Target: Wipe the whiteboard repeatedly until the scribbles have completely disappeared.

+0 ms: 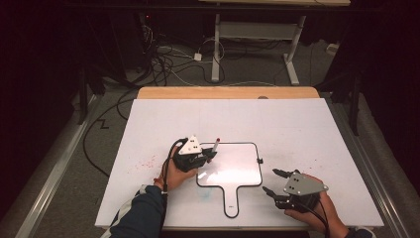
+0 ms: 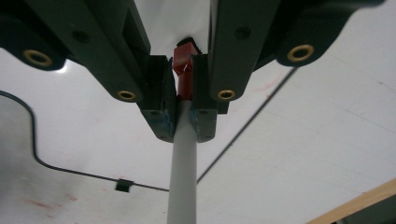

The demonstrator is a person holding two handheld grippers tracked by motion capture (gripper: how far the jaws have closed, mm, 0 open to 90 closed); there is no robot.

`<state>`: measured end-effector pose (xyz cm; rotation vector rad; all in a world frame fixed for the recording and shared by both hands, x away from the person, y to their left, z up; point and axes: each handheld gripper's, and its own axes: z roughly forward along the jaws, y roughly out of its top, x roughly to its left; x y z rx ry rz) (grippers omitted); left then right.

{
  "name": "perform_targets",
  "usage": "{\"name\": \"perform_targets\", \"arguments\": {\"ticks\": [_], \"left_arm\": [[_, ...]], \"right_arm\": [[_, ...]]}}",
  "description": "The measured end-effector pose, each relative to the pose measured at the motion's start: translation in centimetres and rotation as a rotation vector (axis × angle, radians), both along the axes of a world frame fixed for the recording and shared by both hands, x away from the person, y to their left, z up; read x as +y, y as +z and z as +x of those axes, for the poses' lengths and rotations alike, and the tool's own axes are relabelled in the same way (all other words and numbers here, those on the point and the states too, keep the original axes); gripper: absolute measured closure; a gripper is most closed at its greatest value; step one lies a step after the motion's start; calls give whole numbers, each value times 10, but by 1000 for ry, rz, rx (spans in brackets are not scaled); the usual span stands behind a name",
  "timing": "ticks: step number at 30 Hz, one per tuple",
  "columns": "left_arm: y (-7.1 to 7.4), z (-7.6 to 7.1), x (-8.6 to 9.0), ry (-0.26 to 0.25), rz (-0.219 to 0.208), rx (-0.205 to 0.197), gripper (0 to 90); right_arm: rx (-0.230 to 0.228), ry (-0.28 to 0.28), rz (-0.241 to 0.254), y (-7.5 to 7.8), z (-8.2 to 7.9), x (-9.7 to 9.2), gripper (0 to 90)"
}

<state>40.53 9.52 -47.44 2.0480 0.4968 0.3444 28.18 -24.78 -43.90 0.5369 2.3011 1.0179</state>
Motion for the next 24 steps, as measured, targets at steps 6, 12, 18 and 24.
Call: {"name": "perform_targets", "arguments": {"ticks": [6,12,18,24], "left_arm": [[-2,28,0,65,-25,-4,788],[-1,41,-6,89,-9,-9,788],[-1,41,7,118,-18,11,789],[-2,31,22,127,-30,26,789]], "right_arm": [[4,3,-12,-3,0,2,383],[14,0,-15,-5,2,1,383],[7,1,-12,-3,1,-1,383],[1,-6,-11,-2,-2,-2,383]]}}
